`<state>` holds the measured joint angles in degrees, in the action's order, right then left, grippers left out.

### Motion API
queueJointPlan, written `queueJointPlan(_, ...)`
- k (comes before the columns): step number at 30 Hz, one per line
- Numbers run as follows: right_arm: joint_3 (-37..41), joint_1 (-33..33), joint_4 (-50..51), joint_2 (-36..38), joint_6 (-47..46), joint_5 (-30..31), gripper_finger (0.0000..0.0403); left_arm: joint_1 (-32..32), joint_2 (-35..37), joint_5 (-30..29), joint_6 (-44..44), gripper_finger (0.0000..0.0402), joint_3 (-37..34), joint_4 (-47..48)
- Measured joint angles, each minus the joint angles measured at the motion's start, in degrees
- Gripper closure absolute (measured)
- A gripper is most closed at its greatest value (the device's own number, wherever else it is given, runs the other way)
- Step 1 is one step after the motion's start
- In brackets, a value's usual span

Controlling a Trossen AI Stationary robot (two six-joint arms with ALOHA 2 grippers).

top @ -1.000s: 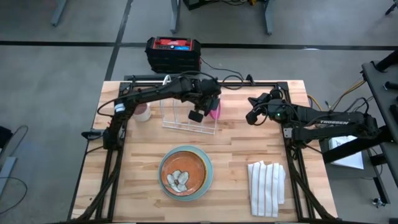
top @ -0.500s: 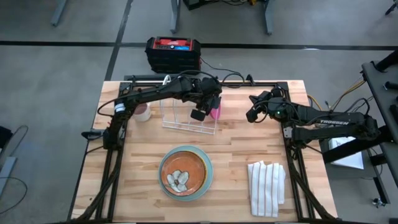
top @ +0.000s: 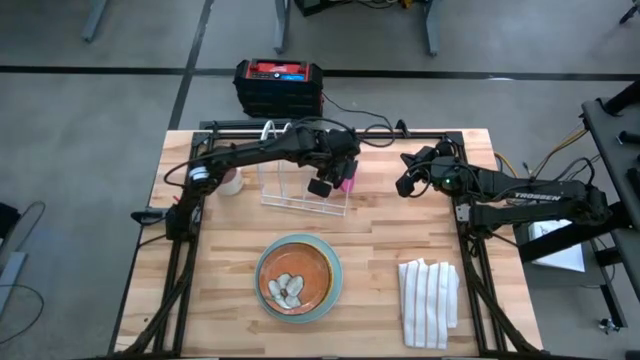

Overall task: Sort dishes
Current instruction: Put the pink plate into the dish rack

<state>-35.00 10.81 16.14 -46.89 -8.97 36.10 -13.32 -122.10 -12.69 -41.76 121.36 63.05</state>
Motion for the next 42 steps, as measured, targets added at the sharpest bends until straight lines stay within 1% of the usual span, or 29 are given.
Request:
queueJointPlan(10,0.0,0.0,0.0,0.0,0.0,0.0,0.0395,0.0,-0.5,-0.3,-0.1,0.0278,0.1,0.6)
queueJointPlan(22,0.1,0.0,0.1,0.0,0.2,0.0,0.0394,0.2,-0.5,-0.3,-4.0,0.0278,0.4,1.4)
queueJointPlan(29,0.1,0.0,0.1,0.0,0.6,0.0,0.0394,0.6,-0.5,-0.2,-1.2,0.0278,0.4,2.0)
queueJointPlan(37,0.1,0.0,0.2,0.0,0.7,0.0,0.0394,2.1,-0.5,0.2,-0.9,0.0278,0.3,2.7)
queueJointPlan(42,0.1,0.0,0.2,0.0,0.7,0.0,0.0394,2.8,-0.5,0.2,-0.9,0.0278,0.3,5.7)
